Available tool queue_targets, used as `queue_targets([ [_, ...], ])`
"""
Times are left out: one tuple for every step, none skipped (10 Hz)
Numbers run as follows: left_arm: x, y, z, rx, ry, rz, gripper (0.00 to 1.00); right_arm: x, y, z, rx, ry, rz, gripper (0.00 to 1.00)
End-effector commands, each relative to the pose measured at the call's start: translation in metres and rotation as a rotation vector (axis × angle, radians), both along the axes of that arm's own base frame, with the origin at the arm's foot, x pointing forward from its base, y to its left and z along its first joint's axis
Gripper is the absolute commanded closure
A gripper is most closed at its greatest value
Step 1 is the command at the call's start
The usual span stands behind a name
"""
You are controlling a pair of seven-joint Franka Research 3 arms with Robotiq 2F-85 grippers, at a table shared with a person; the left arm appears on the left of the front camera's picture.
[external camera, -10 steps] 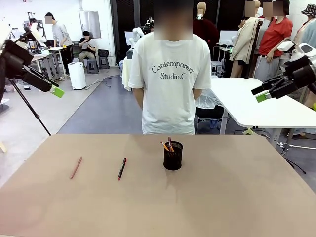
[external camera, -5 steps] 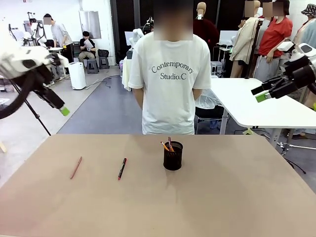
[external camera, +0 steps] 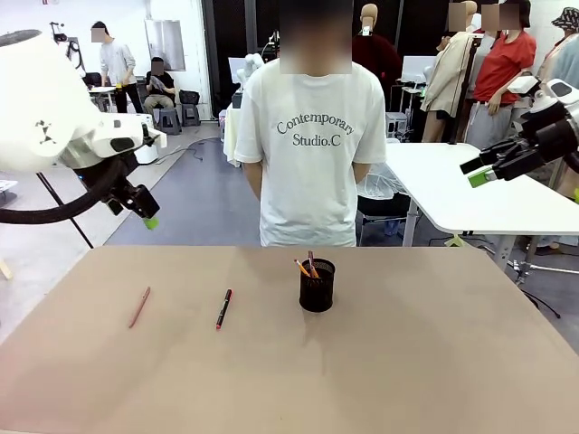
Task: Place the pens into the pen holder.
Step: Pick up a writing instrument from the table and place it into the Pen holder.
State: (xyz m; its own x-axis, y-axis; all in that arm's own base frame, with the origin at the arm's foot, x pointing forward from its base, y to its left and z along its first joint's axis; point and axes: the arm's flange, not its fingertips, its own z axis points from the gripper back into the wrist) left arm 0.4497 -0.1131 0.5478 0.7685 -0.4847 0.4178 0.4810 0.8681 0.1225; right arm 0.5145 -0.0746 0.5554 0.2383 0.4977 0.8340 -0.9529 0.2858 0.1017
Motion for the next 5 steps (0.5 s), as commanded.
queue_targets([
  [0.0004,0.0034,-0.0034,-0.068,0.046,-0.039,0.0,-0.0002,0.0007,0.004,-0.012,-0.001,0.001,0.0],
  [0.0,0.0,0.0,0.0,0.0,0.0,0.0,-0.0002,0.0007,0.004,-0.012,-0.001,0.001,0.0],
  [0.0,0.0,0.0,0.0,0.0,0.0,0.0,-0.0002,0.0007,0.004,-0.012,-0.001,0.001,0.0],
  [0.0,0.0,0.0,0.0,0.0,0.0,0.0,-0.0002,0.0007,0.004,-0.012,-0.001,0.001,0.0],
  [0.0,0.0,0.0,0.0,0.0,0.0,0.0,-0.0002,0.0007,0.004,-0.012,-0.001,0.001,0.0],
])
